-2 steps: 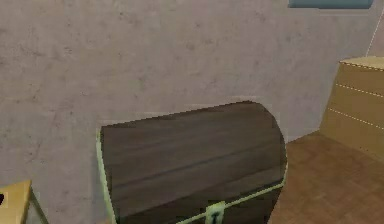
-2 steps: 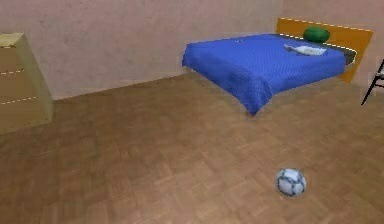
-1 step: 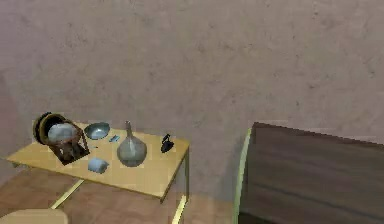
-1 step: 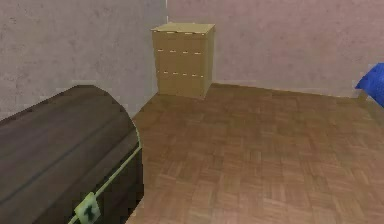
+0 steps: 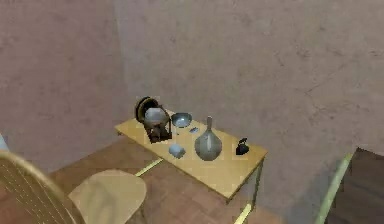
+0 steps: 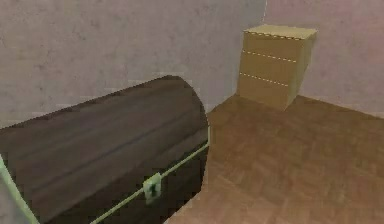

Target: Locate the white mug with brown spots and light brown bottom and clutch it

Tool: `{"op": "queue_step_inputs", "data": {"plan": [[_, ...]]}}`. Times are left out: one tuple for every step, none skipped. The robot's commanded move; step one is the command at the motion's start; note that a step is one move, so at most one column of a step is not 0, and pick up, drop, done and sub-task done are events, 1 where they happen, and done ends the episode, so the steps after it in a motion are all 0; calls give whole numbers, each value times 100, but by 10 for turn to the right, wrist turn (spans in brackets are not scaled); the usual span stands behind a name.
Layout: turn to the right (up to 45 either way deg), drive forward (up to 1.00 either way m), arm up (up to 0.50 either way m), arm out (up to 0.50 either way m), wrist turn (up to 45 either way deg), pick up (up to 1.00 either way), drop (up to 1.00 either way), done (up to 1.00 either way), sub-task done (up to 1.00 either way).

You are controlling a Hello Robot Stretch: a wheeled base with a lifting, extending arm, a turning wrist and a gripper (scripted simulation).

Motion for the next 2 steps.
{"op": "queue_step_inputs", "data": {"plan": [[0, 60, 0, 0, 0, 0, 0, 0, 0], [-450, 0, 0, 0, 0, 0, 0, 0, 0]]}}
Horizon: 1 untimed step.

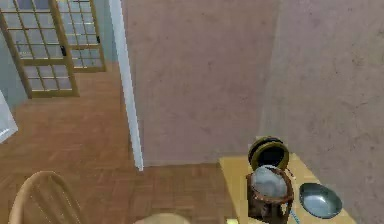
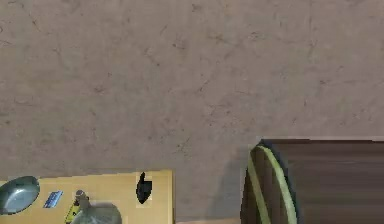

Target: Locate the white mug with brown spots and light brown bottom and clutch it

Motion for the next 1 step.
{"op": "queue_step_inputs", "data": {"plan": [[-450, 0, 0, 0, 0, 0, 0, 0, 0]]}}
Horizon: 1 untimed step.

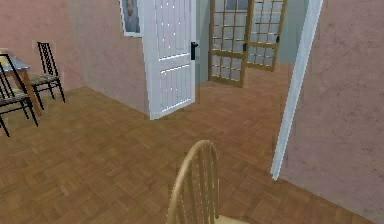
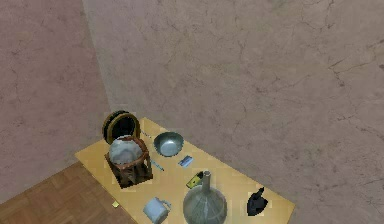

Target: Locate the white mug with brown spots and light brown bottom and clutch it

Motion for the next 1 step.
{"op": "queue_step_inputs", "data": {"plan": [[0, 0, 50, 0, 0, 0, 0, 0, 0]]}}
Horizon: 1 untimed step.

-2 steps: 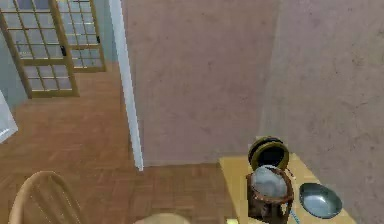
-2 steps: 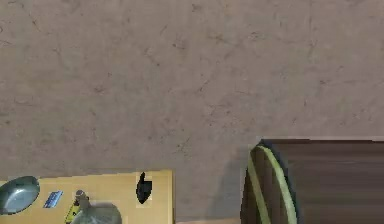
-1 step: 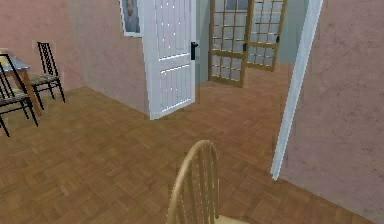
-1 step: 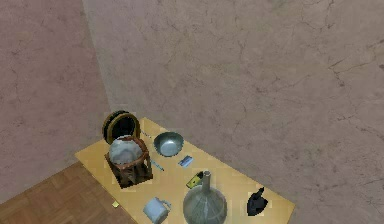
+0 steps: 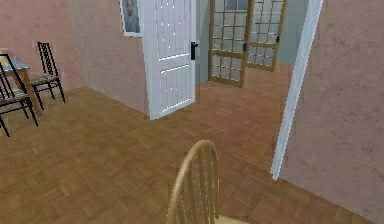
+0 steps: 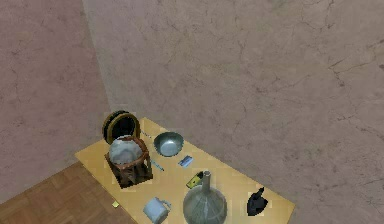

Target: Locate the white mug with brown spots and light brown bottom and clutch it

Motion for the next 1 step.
{"op": "queue_step_inputs", "data": {"plan": [[0, 0, 20, 0, 0, 0, 0, 0, 0]]}}
